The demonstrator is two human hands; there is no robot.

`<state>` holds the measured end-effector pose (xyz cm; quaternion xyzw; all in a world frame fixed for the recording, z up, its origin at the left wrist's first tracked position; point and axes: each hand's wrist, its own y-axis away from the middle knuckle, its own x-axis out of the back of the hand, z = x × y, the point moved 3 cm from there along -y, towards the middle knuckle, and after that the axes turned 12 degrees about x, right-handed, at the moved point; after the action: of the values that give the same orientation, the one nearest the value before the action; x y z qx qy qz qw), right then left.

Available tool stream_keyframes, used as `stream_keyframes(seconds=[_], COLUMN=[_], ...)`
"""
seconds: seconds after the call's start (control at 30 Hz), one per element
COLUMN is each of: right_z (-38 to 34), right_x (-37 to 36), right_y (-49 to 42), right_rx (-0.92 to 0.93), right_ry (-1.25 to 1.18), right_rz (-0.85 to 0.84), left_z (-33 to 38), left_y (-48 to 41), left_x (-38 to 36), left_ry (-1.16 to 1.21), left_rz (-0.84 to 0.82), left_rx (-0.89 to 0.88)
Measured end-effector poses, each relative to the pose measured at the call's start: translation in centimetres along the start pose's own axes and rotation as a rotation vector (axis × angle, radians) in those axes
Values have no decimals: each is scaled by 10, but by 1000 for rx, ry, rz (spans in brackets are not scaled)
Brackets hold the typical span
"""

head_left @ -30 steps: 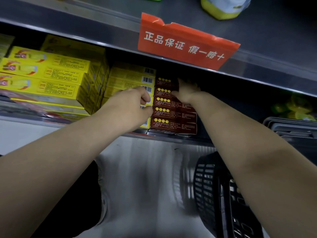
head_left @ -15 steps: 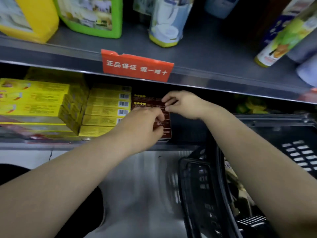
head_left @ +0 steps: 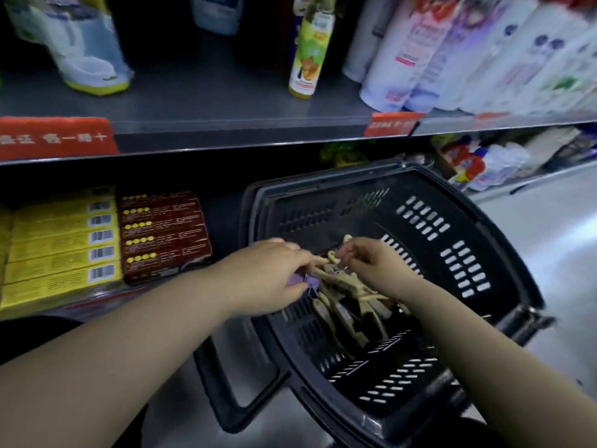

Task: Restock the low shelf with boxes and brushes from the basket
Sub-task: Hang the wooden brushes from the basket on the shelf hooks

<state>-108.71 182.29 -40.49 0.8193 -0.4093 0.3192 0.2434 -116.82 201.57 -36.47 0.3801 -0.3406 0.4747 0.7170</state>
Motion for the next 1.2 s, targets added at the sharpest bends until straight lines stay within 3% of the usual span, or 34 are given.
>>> stream_keyframes(seconds=[0.1, 0.2, 0.27, 0.53, 0.67, 0.73, 0.8, 0.9, 1.0, 1.07, 1.13, 1.2], right_z=[55, 99, 118, 174, 180, 169, 148, 105, 72, 68, 76, 99], right_x=[-13, -40, -50, -71, -73, -60, -39, -3, 18, 22, 17, 0], right_y=[6, 5, -4, -56, -59, -63, -64, -56, -46, -44, -45, -46], right_rx=[-149, -297, -334, -501, -437, -347, -298, -249, -138, -90, -122, -256], right_ry=[129, 353, 498, 615, 706, 601, 340, -149, -519, -759, -876, -720], right_rz=[-109, -542, -682, -494, -536, -671, -742, -689, -627, -510, -436, -444], left_z=[9, 18, 20, -7, -7, -6, -3, 0, 1, 3, 3, 1], left_y=[-14, -33, -44, -62, -67, -72, -77, -83, -83, -82, -80, -79], left_x=[-7, -17, -19, -13, -16, -17, -22, -29, -40, -48, -53, -54], left_ry=[11, -32, -24, -94, -123, -121, -118, -48, 85, 296, 570, 679], left_rz=[-64, -104, -123, -112, -119, -115, -96, -120, -357, -434, -407, -366], left_rx=[8, -17, -14, 116, 124, 146, 176, 214, 319, 380, 475, 541])
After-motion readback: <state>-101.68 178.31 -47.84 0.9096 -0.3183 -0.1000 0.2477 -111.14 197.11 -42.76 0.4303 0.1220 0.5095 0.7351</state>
